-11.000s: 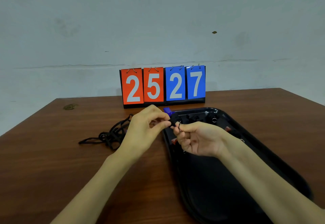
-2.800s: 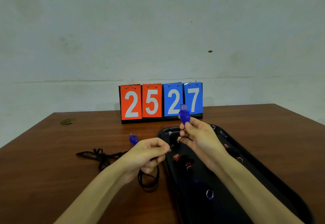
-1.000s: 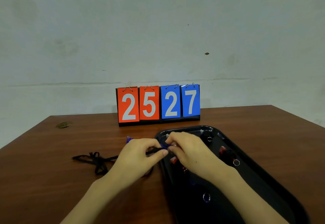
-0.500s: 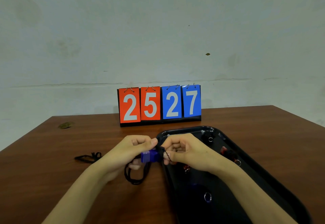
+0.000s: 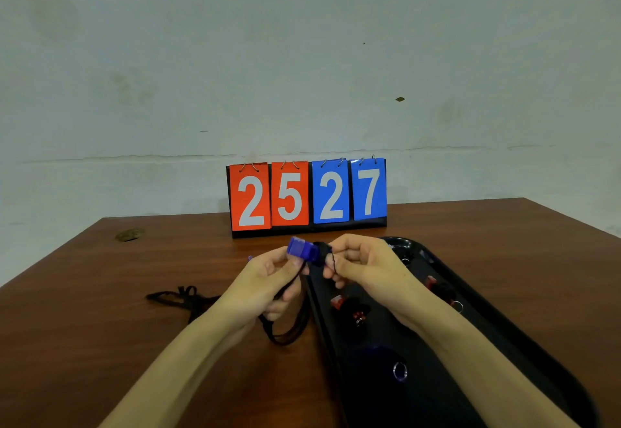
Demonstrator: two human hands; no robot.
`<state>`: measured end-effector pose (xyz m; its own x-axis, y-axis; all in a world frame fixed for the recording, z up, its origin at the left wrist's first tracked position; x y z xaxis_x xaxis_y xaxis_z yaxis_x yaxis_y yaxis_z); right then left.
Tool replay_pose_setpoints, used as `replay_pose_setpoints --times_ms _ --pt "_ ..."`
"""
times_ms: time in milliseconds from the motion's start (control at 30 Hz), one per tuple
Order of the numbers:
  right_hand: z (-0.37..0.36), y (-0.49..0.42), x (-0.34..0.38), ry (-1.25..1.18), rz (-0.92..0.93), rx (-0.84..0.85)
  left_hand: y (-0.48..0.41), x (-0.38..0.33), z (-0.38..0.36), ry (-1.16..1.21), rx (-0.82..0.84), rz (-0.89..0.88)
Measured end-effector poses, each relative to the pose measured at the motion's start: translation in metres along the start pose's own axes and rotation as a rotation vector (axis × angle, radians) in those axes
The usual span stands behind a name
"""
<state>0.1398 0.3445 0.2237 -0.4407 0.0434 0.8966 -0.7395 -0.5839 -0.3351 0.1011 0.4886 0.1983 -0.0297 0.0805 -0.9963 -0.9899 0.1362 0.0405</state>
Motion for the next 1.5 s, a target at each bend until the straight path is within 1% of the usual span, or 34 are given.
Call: replay_pose_setpoints --times_ms 167,267,333,400,467,533,633,733,800,900,1033,1133,1200,1267,1367,1433,1500 --pt "0.004 -0.001 -0.008 -0.016 -0.053 -0.147 -0.001 0.0 -0.004 -0.07 -0.072 -0.094" --pt "0.01 -0.002 -0.013 0.033 -0.077 -0.262 -0.001 0.001 -0.011 -0.068 -0.087 -0.087" --pt "0.017 0.0 -0.013 0.189 -0.056 -0.355 -0.002 0.001 -0.015 -0.192 -0.131 -0.088" --pt "0.022 0.002 -0.01 0.431 -0.017 -0.422 -0.003 0.001 -0.023 -0.416 -0.154 -0.147" --pt "0.021 0.003 -0.007 0.65 0.008 -0.409 0.0 0.001 -0.029 -0.57 -0.18 -0.198" --pt "0.017 0.002 -0.005 0.8 0.018 -0.342 0.003 -0.003 -0.025 -0.602 -0.233 -0.225" --pt "0.012 0.001 -0.001 0.879 -0.002 -0.206 0.005 -0.012 -0.011 -0.556 -0.301 -0.241" --pt "0.006 -0.001 -0.002 0.893 0.028 -0.095 0.006 -0.016 -0.003 -0.542 -0.307 -0.228" --pt "0.001 -0.001 -0.004 0.858 0.077 -0.012 0.005 -0.017 0.0 -0.554 -0.315 -0.231" --pt "-0.003 0.001 -0.006 0.689 0.103 0.09 0.004 -0.018 0.004 -0.563 -0.341 -0.236" --pt "-0.006 0.004 -0.001 0.492 0.108 0.174 0.003 -0.018 0.013 -0.512 -0.381 -0.245" --pt "-0.012 0.005 0.002 0.39 0.121 0.23 0.002 -0.018 0.014 -0.481 -0.351 -0.221" --pt "-0.013 0.006 0.004 0.326 0.124 0.239 0.002 -0.018 0.016 -0.418 -0.328 -0.185" --pt "-0.012 0.005 0.006 0.259 0.13 0.233 0.004 -0.016 0.017 -0.318 -0.304 -0.106" --pt "-0.01 0.004 0.006 0.144 0.113 0.204 0.005 -0.012 0.011 -0.125 -0.191 -0.017" --pt "-0.009 0.003 0.004 0.048 0.089 0.161 0.005 -0.01 0.005 -0.048 -0.121 0.005" --pt "-0.004 0.002 0.004 -0.052 0.068 0.081 0.004 -0.006 -0.001 -0.044 -0.089 0.02"
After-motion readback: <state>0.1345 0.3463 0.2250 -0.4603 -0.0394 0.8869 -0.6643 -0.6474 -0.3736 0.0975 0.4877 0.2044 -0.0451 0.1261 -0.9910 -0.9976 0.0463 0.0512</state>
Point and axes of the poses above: each hand's wrist, its own y-axis away from the middle knuckle, its own z-axis out of the back of the hand, x = y × z, the point moved 5 cm from there along -y, towards the middle knuckle, and after that the axes turned 7 degrees about z, right-handed, at the moved point
